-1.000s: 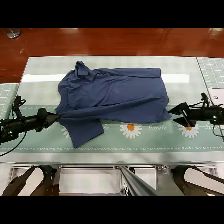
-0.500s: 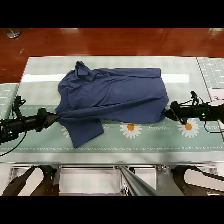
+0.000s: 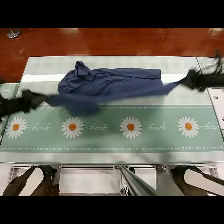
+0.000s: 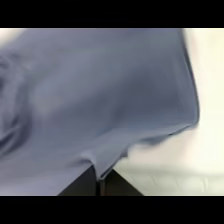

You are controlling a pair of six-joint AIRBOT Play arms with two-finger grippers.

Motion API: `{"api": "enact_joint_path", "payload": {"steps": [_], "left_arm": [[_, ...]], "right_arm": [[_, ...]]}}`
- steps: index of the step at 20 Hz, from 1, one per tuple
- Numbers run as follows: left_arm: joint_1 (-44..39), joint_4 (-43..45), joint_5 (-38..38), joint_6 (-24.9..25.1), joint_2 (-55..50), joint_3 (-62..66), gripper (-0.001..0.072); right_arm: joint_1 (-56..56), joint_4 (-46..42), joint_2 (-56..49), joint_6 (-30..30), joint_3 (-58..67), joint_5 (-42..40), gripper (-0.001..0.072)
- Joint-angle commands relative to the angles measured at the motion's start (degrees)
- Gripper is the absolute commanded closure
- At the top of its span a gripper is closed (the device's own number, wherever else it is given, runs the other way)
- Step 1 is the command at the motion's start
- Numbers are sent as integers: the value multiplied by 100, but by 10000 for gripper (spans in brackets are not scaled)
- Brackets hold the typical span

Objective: Fold the shirts.

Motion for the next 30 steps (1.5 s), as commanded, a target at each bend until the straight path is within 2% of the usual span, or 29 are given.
{"api": "enact_joint_path", "payload": {"steps": [1, 4, 8, 13, 16, 19, 22, 23, 27, 30], "left_arm": [[4, -289, -116, 35, 131, 1991, 684], [4, 553, -28, -468, 164, 3851, 684], [4, 1921, -24, -1132, 280, 5884, 684], [2, 3080, -461, -1440, 931, 7289, 684], [-81, 3722, -726, -1720, 1591, 7217, 684], [-671, 3952, -800, -1908, 2085, 6752, 684], [-1228, 5049, -828, -2597, 2243, 6046, 683], [-1309, 5158, -828, -2664, 2208, 5707, 683], [-1331, 4551, -793, -2660, 1838, 4157, 683], [-1410, 3936, -249, -2387, 1147, 3038, 683]], "right_arm": [[0, -544, 715, 201, 1851, 205, 693], [-2, -988, 1517, 476, 2651, 205, 693], [-2, -1307, 2702, 756, 2855, 190, 693], [-2, -1639, 3805, 994, 2855, 597, 693], [-2, -2026, 4223, 1163, 2855, 988, 693], [-2, -2339, 4374, 1270, 2852, 1270, 693], [0, -2597, 4332, 1346, 2632, 1429, 693], [-2, -2581, 4282, 1366, 2424, 1449, 693], [-2, -2291, 3746, 1287, 1379, 1469, 693], [0, -1567, 2905, 828, 610, 920, 693]]}}
